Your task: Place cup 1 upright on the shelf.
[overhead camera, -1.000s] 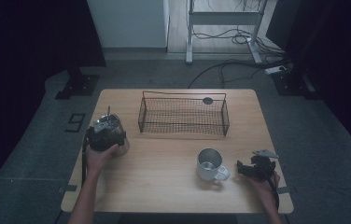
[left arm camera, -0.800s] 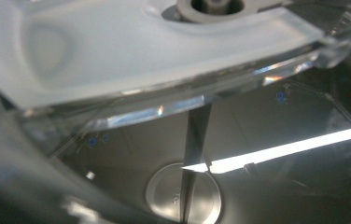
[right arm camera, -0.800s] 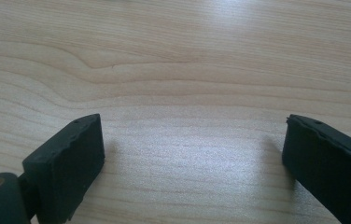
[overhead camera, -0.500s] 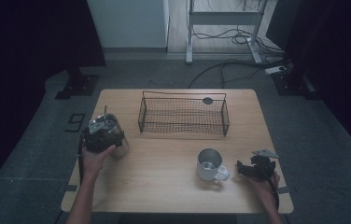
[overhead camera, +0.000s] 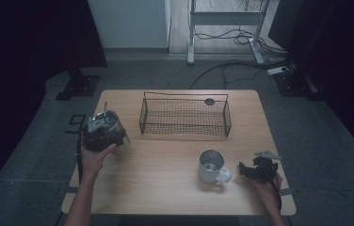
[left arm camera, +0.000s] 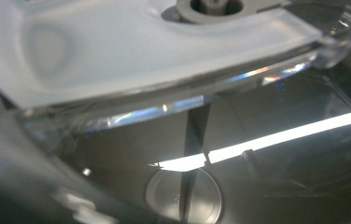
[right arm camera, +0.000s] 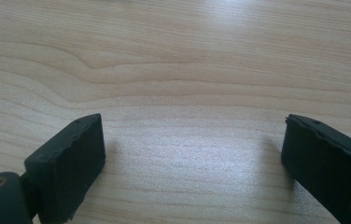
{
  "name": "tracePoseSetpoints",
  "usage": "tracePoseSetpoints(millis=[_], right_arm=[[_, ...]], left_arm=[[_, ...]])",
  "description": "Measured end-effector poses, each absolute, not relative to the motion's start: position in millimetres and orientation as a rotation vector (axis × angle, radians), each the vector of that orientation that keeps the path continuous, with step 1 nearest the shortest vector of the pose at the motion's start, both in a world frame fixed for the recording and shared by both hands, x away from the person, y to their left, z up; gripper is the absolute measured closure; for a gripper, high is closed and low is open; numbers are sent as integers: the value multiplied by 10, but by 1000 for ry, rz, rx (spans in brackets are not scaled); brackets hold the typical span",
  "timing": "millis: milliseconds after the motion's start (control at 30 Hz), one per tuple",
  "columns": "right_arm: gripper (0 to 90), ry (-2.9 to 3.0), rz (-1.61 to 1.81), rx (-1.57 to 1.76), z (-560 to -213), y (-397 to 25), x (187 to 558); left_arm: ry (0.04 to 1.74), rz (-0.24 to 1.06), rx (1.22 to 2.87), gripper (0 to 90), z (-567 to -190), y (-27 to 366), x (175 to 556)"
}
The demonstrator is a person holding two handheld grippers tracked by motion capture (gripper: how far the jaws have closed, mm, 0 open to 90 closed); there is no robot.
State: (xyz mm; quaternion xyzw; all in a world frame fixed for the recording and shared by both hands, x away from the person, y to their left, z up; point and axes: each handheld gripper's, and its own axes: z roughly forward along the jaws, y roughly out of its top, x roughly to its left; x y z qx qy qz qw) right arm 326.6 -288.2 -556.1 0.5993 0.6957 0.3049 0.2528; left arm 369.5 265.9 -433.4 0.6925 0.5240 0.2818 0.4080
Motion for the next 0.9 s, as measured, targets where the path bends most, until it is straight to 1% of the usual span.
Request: tracePoseSetpoints(millis=[900], right_arm=[[63, 1892, 828, 1628, -5561, -2884, 3265]], left_arm=[[1267, 703, 1734, 40, -4007, 2460, 3793]])
